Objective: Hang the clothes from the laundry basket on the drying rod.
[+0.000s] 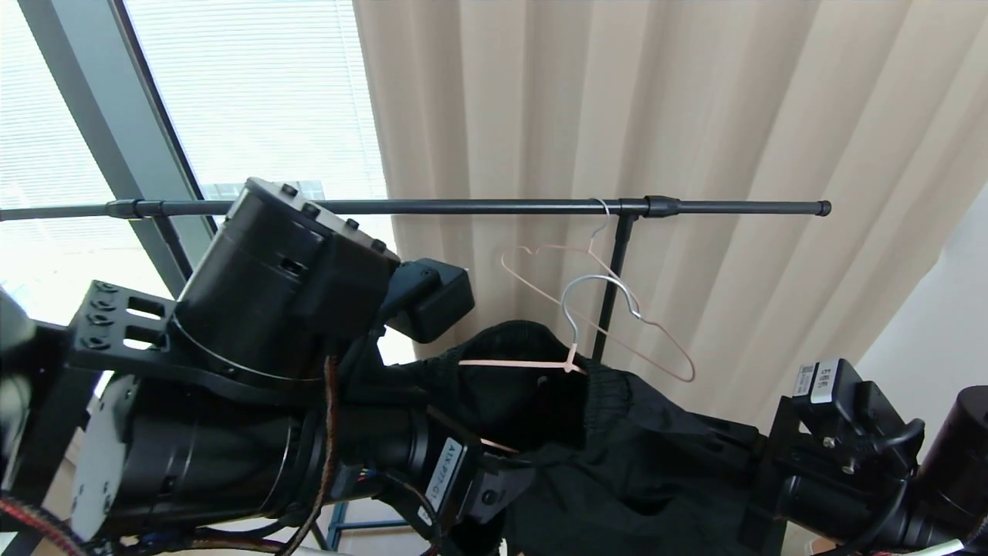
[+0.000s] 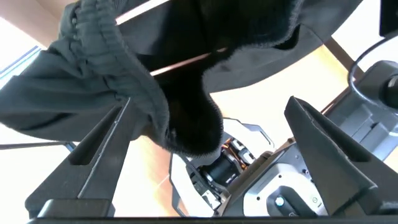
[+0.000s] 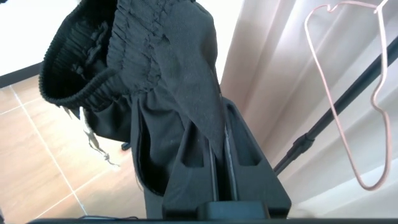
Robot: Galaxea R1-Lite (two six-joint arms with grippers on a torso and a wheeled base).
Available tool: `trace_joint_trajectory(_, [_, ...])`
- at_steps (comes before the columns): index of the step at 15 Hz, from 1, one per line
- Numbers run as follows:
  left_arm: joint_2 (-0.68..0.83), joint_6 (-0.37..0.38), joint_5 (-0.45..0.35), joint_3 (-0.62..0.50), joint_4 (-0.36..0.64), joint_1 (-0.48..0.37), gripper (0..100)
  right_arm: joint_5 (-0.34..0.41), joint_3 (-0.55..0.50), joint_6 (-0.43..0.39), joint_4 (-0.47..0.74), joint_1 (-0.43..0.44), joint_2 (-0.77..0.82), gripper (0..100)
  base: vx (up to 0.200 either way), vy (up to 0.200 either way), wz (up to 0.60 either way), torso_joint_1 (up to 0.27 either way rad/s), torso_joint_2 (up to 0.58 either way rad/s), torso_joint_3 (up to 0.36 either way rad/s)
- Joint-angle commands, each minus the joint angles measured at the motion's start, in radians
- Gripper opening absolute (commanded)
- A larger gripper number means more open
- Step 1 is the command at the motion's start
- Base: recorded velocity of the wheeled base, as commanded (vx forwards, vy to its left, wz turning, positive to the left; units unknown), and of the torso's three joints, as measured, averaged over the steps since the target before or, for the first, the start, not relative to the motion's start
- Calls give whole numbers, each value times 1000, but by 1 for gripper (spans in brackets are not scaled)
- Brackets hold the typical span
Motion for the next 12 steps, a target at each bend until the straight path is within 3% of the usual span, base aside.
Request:
trace_joint_trajectory(1, [-83,24,1,47,-6,6,100,13,3,0,0,-9,9,0,0,0,0,0,0,0])
trace_joint_trajectory(4, [-198,215,-30,141,-103,112,100,40,13,0,-2,-19,20,0,0,0,0,0,0,0])
trace_joint_trajectory(6, [-217,403,-164,161,-144,248,100,88,19,0,-2,-25,18,0,0,0,0,0,0,0])
trace_joint_trajectory(7, [-215,462,-222,162,-145,294,100,100,22,0,-2,-31,18,0,0,0,0,0,0,0])
trace_joint_trajectory(8, [-204,624,-418,165,-147,425,100,135,25,0,-2,-45,14,0,0,0,0,0,0,0])
trace_joint_trajectory(9, [-171,733,-542,170,-147,509,100,161,30,0,-3,-52,9,0,0,0,0,0,0,0])
trace_joint_trajectory(11, [-89,900,-751,156,-147,620,100,207,33,0,-2,-65,-6,0,0,0,0,0,0,0])
trace_joint_trajectory(12, [-56,968,-808,144,-144,640,100,221,37,0,-2,-65,-14,0,0,0,0,0,0,0])
